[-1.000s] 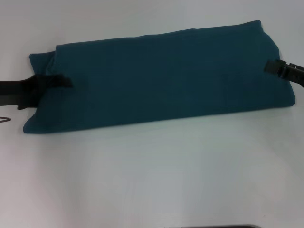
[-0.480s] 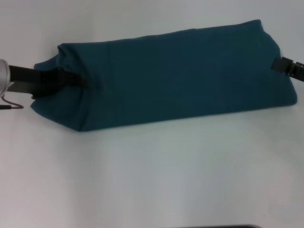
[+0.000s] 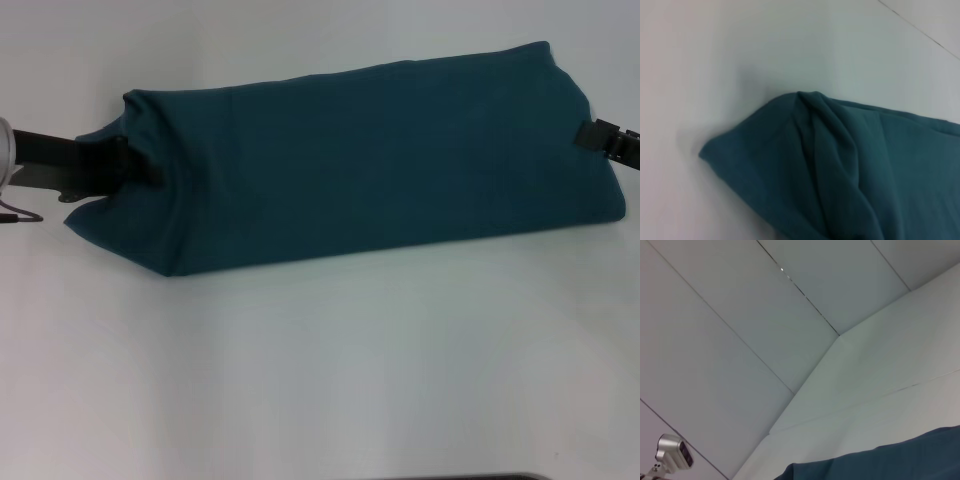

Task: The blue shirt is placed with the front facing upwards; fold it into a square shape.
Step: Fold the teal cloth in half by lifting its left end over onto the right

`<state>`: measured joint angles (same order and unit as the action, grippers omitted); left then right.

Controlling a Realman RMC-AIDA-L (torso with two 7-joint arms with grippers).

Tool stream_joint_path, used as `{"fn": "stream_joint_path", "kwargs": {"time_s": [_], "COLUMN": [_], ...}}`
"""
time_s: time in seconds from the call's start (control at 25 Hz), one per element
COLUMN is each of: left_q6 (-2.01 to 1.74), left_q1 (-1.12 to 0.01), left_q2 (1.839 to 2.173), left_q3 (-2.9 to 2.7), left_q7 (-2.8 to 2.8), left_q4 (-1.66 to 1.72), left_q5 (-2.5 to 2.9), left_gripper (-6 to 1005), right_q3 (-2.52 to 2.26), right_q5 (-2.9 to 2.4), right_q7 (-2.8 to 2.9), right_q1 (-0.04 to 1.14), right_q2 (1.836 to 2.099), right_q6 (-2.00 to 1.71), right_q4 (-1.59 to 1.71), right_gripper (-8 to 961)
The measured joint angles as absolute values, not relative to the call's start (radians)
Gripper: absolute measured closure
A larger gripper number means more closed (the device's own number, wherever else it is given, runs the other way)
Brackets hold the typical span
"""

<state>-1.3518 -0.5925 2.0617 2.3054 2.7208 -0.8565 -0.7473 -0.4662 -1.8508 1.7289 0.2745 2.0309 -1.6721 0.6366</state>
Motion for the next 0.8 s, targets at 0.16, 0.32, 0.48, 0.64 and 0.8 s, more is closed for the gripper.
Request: {"fn": "stream_joint_path", "kwargs": {"time_s": [0.16, 0.32, 0.48, 0.64, 0.8], "left_q6": [-1.364, -1.367, -1.374, -1.391, -1.398], "left_q1": [-0.592, -0.588, -0.569, -0.548, -0.539], "left_q2": [2.062, 2.056, 2.043, 2.012, 1.968], "left_q3": [2.308, 2.31, 2.353, 2.406, 2.439], "left_q7": [2.719, 2.72, 2.721, 2.721, 2.721], "left_q4": [-0.858, -0.86, -0.881, -0.889, -0.872], "left_q5": [-0.746, -0.745, -0.745, -0.746, -0.745], "left_gripper": [860, 905, 915, 915, 914], "right_q3": [-0.466, -0.466, -0.464, -0.462, -0.455], "right_q5": [-1.85, -1.85, -1.851, -1.849, -1.849], "right_q7": [1.731, 1.733, 1.736, 1.737, 1.738], "right_q1": [0.275, 0.275, 0.272, 0.268, 0.269], "right_q2": [2.031, 2.031, 2.031, 2.031, 2.031], "right_q6": [-1.672, -1.672, -1.672, -1.67, -1.669], "right_q4": [0.636, 0.635, 0.635, 0.635, 0.635], "right_gripper": [48, 48, 48, 48, 48]}}
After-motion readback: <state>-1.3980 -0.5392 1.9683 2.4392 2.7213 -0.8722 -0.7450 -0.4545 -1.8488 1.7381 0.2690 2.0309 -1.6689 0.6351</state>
